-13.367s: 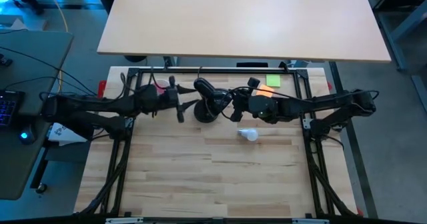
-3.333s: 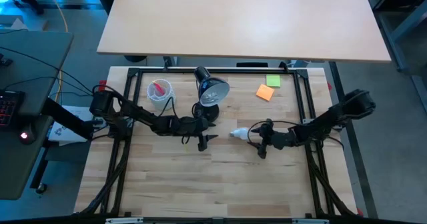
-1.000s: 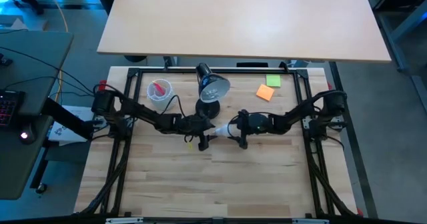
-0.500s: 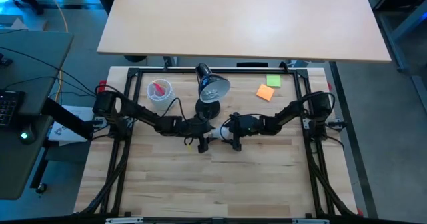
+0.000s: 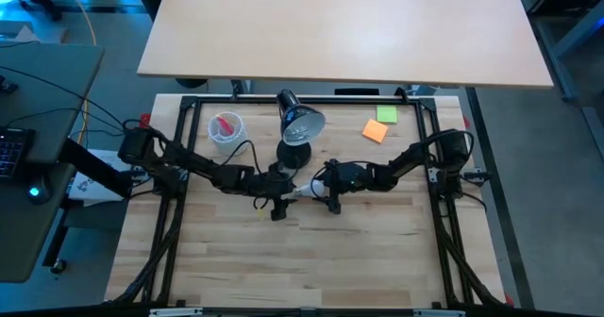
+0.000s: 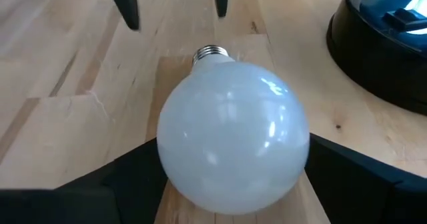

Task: Screw lightbulb
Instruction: Insert the light bulb into the desk lamp

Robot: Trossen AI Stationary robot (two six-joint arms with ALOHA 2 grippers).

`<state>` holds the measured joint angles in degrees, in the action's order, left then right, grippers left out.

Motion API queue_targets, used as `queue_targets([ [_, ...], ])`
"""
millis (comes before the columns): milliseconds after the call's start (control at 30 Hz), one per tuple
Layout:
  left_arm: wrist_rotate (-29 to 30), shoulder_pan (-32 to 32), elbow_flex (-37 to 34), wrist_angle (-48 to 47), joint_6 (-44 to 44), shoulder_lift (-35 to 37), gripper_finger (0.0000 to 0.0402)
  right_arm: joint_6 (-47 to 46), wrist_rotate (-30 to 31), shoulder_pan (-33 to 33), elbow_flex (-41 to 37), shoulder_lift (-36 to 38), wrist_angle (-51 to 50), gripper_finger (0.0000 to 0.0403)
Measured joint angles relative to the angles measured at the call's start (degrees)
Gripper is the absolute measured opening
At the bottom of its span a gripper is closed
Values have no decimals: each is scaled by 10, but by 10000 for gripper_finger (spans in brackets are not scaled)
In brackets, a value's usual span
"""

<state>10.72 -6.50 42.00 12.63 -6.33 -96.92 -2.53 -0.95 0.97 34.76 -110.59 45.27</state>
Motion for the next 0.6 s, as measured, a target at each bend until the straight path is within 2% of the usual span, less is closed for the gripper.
queue_targets([
  [400, 5, 9, 0, 7, 4, -26, 204, -20, 1, 0, 0, 5, 2, 323],
  [600, 9, -11, 0, -19, -7, -25, 204, -26, 3, 0, 0, 11, -3, 323],
])
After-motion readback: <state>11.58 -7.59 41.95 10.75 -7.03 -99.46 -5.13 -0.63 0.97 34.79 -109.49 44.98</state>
